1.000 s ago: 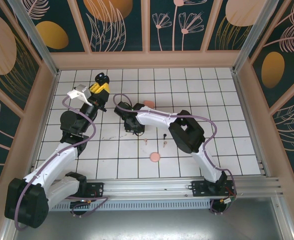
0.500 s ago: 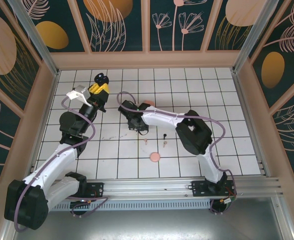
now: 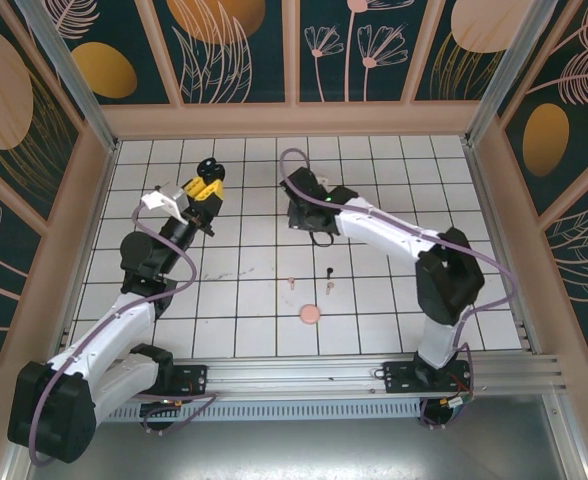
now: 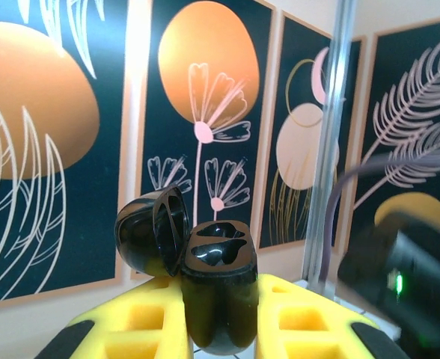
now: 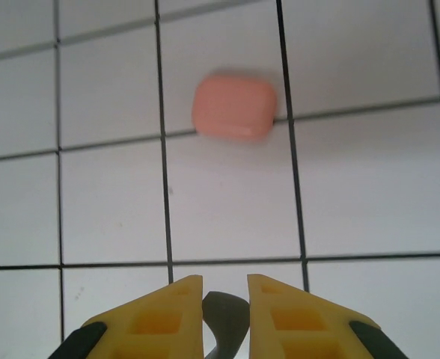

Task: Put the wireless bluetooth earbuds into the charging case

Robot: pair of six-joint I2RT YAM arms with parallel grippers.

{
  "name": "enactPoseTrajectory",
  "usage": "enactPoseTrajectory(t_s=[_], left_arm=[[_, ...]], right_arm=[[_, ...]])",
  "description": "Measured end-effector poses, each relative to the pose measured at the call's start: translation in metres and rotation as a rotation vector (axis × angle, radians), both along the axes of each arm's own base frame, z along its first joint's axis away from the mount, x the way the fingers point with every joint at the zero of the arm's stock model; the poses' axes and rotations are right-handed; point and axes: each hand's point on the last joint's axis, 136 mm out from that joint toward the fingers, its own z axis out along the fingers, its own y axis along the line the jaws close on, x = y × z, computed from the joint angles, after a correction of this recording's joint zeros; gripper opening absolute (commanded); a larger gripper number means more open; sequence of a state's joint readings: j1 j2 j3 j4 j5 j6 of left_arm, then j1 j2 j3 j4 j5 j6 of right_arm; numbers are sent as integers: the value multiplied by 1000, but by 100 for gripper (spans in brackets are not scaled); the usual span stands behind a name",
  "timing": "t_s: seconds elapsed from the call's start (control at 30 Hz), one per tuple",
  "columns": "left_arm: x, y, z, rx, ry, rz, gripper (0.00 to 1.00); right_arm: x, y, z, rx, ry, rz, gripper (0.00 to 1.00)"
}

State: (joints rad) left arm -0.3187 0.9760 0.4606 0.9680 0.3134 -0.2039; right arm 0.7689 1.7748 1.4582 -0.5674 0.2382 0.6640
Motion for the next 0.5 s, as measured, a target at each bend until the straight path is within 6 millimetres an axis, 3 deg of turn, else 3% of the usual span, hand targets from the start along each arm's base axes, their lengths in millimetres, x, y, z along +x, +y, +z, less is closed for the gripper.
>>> enactPoseTrajectory(t_s=[0.17, 0.37, 0.5], left_arm=[[1, -13, -20, 100, -9, -40, 0], [5, -38, -52, 188, 31, -115, 0], [4, -54, -67, 240, 41, -160, 0]], right_arm=[[15, -17, 56, 39, -137, 32, 18], [16, -14, 116, 74, -280, 125, 18], [12, -9, 143, 93, -346, 193, 19]])
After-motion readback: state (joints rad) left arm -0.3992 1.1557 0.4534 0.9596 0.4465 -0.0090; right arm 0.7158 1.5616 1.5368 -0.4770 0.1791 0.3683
